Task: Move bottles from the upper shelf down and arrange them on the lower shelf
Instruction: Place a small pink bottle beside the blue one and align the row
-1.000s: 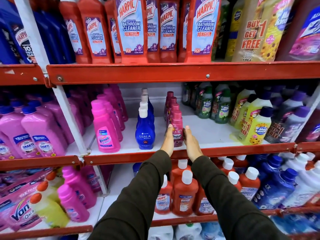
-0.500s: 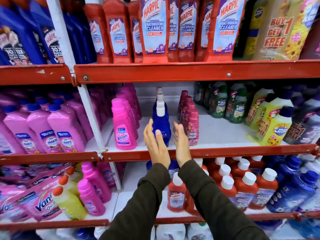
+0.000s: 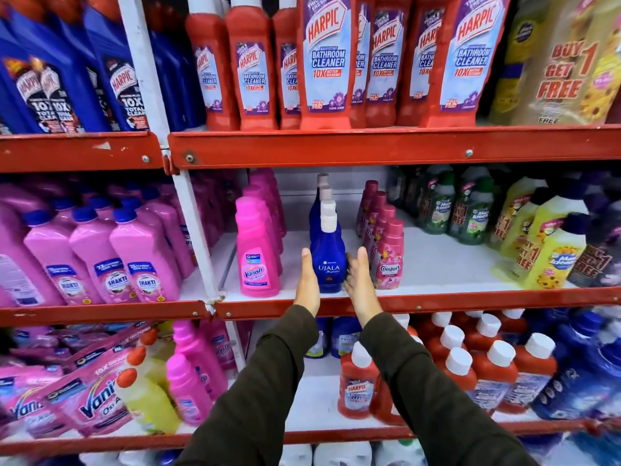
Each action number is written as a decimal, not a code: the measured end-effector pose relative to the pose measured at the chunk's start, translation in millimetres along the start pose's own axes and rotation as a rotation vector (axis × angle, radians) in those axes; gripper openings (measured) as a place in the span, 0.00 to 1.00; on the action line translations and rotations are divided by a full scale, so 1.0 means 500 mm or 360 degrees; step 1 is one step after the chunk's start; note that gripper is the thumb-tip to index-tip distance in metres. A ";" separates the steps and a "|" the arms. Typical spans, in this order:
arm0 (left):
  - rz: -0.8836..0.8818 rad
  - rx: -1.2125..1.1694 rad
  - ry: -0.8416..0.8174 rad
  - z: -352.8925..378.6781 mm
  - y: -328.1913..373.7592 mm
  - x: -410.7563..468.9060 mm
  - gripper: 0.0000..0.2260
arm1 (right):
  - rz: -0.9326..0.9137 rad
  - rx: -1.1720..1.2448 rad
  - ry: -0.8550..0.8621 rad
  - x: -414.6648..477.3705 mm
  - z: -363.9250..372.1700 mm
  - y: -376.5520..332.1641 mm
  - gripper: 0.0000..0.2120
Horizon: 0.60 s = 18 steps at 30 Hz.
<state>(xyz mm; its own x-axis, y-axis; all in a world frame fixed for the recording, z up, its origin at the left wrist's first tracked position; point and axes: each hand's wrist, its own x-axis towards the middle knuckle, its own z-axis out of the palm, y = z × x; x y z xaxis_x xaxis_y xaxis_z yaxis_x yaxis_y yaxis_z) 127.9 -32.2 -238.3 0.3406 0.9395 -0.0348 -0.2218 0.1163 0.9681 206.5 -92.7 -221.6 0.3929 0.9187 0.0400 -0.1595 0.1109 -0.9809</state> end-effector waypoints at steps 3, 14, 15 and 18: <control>-0.0018 0.0002 -0.0039 -0.002 -0.002 0.004 0.32 | -0.0008 -0.0027 0.0009 0.004 0.000 0.006 0.18; -0.0049 -0.0011 -0.0025 -0.015 -0.047 0.036 0.49 | -0.0035 -0.0013 0.0088 -0.023 0.015 -0.007 0.22; -0.0042 -0.0003 -0.0001 -0.018 -0.048 0.034 0.51 | -0.0097 -0.0013 0.0169 -0.030 0.020 -0.004 0.24; 0.0135 0.0053 0.0191 -0.020 -0.005 -0.030 0.34 | -0.0479 -0.0189 0.0534 -0.047 0.037 0.018 0.21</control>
<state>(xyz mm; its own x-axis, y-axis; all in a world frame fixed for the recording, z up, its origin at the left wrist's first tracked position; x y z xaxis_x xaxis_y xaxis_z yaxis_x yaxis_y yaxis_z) 114.1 -43.1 -242.8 0.2098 0.9775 0.0201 -0.2142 0.0259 0.9764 179.1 -106.1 -227.6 0.6803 0.6767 0.2816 0.1034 0.2917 -0.9509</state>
